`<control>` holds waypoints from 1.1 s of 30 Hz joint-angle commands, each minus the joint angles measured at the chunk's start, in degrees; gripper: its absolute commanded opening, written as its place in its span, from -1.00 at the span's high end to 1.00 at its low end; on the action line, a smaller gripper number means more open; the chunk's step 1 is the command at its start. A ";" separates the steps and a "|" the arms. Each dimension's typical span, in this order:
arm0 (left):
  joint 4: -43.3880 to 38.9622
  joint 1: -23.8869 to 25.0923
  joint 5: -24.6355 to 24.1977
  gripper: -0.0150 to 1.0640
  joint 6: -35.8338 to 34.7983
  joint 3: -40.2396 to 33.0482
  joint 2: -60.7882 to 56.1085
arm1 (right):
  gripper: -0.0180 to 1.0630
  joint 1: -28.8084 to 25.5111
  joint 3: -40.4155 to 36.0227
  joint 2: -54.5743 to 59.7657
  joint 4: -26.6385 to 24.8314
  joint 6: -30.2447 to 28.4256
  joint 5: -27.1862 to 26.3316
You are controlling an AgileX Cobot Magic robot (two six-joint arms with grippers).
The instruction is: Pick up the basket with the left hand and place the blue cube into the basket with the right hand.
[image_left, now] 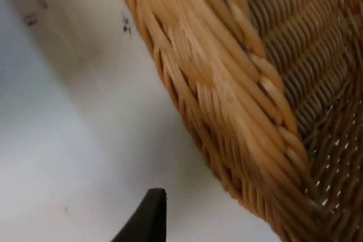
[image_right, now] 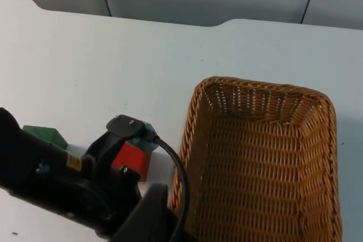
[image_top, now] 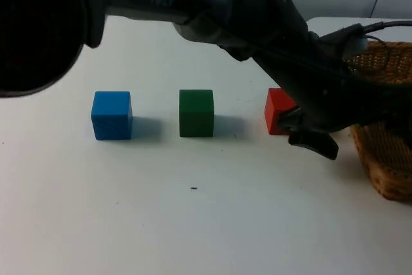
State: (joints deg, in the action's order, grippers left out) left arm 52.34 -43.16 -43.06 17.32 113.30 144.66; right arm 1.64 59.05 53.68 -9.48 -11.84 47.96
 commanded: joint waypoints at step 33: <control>2.45 -3.83 7.01 -0.20 -2.60 1.42 2.77 | -0.96 -0.26 0.45 0.98 -1.26 -0.17 -1.60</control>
State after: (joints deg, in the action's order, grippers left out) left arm 55.37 -46.38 -36.53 15.91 114.42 147.54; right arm 1.64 59.05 54.55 -10.38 -11.84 47.19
